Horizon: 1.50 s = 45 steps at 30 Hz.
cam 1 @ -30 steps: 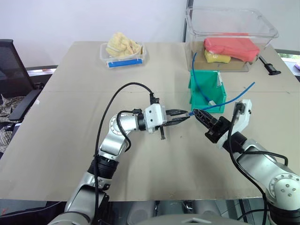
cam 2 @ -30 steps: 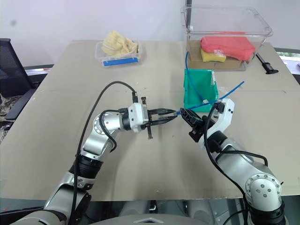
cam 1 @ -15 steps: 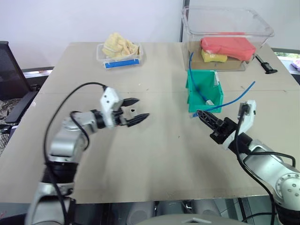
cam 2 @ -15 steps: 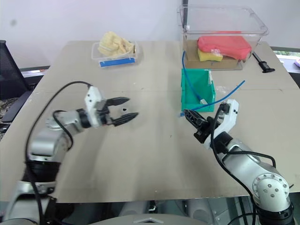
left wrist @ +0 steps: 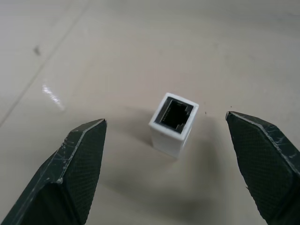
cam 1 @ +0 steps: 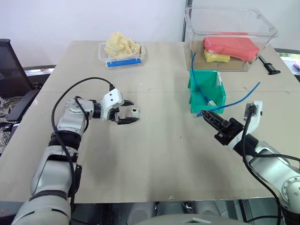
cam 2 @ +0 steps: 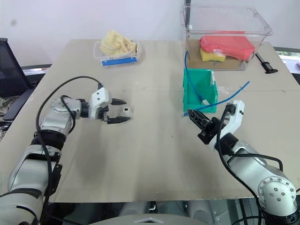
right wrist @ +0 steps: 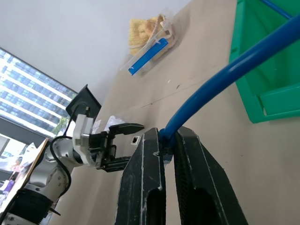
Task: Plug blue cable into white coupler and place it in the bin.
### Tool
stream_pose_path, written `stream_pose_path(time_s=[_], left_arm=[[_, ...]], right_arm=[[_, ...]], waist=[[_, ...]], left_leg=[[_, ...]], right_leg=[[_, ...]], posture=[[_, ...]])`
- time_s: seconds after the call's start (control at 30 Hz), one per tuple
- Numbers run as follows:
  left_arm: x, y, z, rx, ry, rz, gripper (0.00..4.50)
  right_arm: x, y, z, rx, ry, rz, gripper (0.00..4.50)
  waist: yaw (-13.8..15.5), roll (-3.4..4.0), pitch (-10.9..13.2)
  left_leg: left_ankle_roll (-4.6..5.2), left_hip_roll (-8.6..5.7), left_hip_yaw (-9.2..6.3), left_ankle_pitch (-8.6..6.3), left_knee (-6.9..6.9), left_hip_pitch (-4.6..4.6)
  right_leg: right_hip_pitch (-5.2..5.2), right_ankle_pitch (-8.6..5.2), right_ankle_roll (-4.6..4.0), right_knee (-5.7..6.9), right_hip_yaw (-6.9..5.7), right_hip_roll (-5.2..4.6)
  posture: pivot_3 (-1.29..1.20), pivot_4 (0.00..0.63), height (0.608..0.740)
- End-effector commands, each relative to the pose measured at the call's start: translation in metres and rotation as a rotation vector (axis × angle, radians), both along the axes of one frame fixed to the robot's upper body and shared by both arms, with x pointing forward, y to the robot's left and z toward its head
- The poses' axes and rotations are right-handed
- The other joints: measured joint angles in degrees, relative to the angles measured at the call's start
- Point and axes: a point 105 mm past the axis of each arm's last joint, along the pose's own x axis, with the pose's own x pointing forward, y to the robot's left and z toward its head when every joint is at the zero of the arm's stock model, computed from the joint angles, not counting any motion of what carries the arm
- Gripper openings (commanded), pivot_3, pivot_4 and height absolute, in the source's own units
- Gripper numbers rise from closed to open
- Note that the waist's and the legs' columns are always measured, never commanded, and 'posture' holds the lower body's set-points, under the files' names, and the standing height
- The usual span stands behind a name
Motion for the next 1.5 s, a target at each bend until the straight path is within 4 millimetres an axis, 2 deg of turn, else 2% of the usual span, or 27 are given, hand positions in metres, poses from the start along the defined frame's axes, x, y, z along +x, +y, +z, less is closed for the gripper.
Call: stream_pose_path(time_s=[0.03, 0.13, 0.17, 0.27, 0.33, 0.37, 0.47, 0.53, 0.6, 0.73, 0.87, 1.0, 1.13, 1.33, 1.5], left_arm=[[0.006, -0.003, 0.005, 0.032, -0.048, -0.023, 4.17], [0.007, -0.007, 0.002, 0.018, -0.031, -0.034, 3.46], [0.006, -0.008, 0.002, 0.011, -0.022, -0.042, 2.89], [0.005, -0.01, 0.002, -0.001, -0.02, -0.055, 1.63], [0.003, -0.011, 0.001, -0.006, -0.014, -0.068, 0.63], [0.001, -0.012, 0.002, -0.015, -0.007, -0.081, 0.37], [-0.003, -0.018, 0.006, -0.046, 0.007, -0.113, 0.39], [-0.015, -0.036, 0.011, -0.091, 0.039, -0.176, 0.39], [-0.031, -0.059, 0.016, -0.126, 0.072, -0.238, 0.39], [-0.045, -0.106, 0.018, -0.132, 0.083, -0.262, 0.39], [-0.048, -0.138, 0.011, -0.093, 0.068, -0.281, 0.39], [-0.04, -0.164, -0.005, -0.045, 0.029, -0.292, 0.39], [-0.032, -0.176, -0.018, 0.013, 0.004, -0.319, 0.39], [-0.03, -0.177, -0.028, 0.051, -0.008, -0.373, 0.39], [-0.031, -0.176, -0.031, 0.051, -0.005, -0.396, 0.39]], right_arm=[[-0.008, 0.001, 0.012, 0.006, -0.052, -0.012, 0.0], [-0.01, -0.001, 0.011, 0.004, -0.05, -0.026, 0.0], [-0.011, -0.001, 0.011, 0.005, -0.049, -0.029, 0.0], [-0.012, -0.004, 0.015, 0.031, -0.054, -0.043, 0.0], [-0.012, -0.005, 0.015, 0.029, -0.056, -0.048, 0.0], [-0.011, -0.006, 0.015, 0.018, -0.058, -0.051, 0.0], [-0.01, -0.008, 0.015, -0.009, -0.068, -0.059, 0.0], [-0.009, -0.01, 0.023, -0.036, -0.128, -0.053, 0.0], [-0.01, -0.01, 0.03, -0.145, -0.22, -0.03, 0.0], [-0.012, -0.006, 0.025, -0.377, -0.298, 0.064, 0.0], [-0.012, -0.001, 0.016, -0.556, -0.348, 0.196, 0.0], [-0.009, 0.005, 0.008, -0.739, -0.423, 0.379, 0.0], [0.005, 0.012, 0.007, -0.825, -0.494, 0.497, 0.0], [0.029, 0.021, -0.009, -0.906, -0.546, 0.614, 0.0], [0.044, 0.026, -0.018, -0.956, -0.585, 0.644, 0.0]], waist=[[0.05, -0.01, 0.0], [0.11, -0.02, -0.01], [0.1, -0.02, -0.01], [0.06, -0.03, -0.01], [0.05, -0.03, -0.01], [0.06, -0.04, -0.01], [0.09, -0.04, -0.01], [0.05, -0.03, -0.01], [0.01, -0.02, 0.0], [0.38, -0.04, -0.01], [0.31, -0.02, -0.01], [0.03, -0.01, -0.01], [0.11, -0.03, 0.0], [0.24, -0.04, 0.0], [0.25, -0.04, 0.0]], left_leg=[[0.0, 0.0, 0.0, 0.0, 0.0, 0.0], [0.0, 0.0, 0.01, 0.0, 0.01, -0.01], [0.01, -0.01, 0.02, 0.0, 0.02, -0.01], [0.01, 0.0, 0.02, 0.0, 0.04, -0.01], [0.01, 0.0, 0.02, 0.0, 0.04, 0.01], [0.01, 0.0, 0.02, 0.0, 0.04, 0.02], [0.0, 0.0, 0.01, 0.0, 0.05, 0.02], [0.0, 0.01, 0.02, 0.0, 0.04, 0.0], [0.0, 0.01, 0.01, 0.0, 0.05, -0.02], [0.01, -0.01, -0.07, 0.0, 0.1, -0.02], [0.01, -0.03, -0.09, 0.0, 0.17, 0.01], [0.01, 0.0, 0.06, 0.0, 0.19, 0.13], [0.01, 0.0, 0.03, 0.0, 0.19, 0.12], [0.01, 0.0, 0.03, -0.01, 0.2, 0.05], [0.03, -0.07, 0.04, -0.02, 0.22, 0.05]], right_leg=[[0.0, 0.0, 0.0, 0.0, 0.0, 0.0], [0.0, 0.0, 0.0, 0.01, 0.0, 0.0], [0.0, 0.0, 0.0, 0.01, 0.01, -0.01], [0.0, 0.0, 0.01, 0.02, 0.01, 0.0], [0.01, 0.0, 0.01, 0.03, 0.01, 0.0], [0.01, 0.0, 0.01, 0.04, 0.01, 0.0], [0.01, 0.0, 0.0, 0.04, 0.01, 0.0], [0.0, 0.0, 0.0, 0.03, 0.03, -0.01], [0.01, 0.0, 0.0, 0.02, 0.14, -0.06], [0.06, 0.0, 0.0, 0.02, 0.19, -0.08], [0.12, 0.0, 0.0, 0.03, 0.18, -0.01], [0.11, 0.0, 0.0, 0.07, 0.14, 0.09], [0.11, 0.0, 0.0, 0.07, 0.08, 0.13], [0.09, 0.0, 0.0, 0.04, 0.06, 0.09], [0.09, 0.0, 0.01, 0.04, 0.06, 0.03]], posture=[[0.0, 0.15, 0.74], [0.0, 0.15, 0.74], [0.0, 0.15, 0.74], [0.0, 0.15, 0.74], [0.0, 0.15, 0.74], [0.0, 0.15, 0.74], [0.0, 0.15, 0.74], [0.0, 0.15, 0.74], [0.0, 0.15, 0.74], [0.0, 0.15, 0.74], [0.0, 0.15, 0.74], [0.0, 0.15, 0.74], [0.0, 0.15, 0.74], [0.0, 0.15, 0.74], [0.0, 0.15, 0.74]])
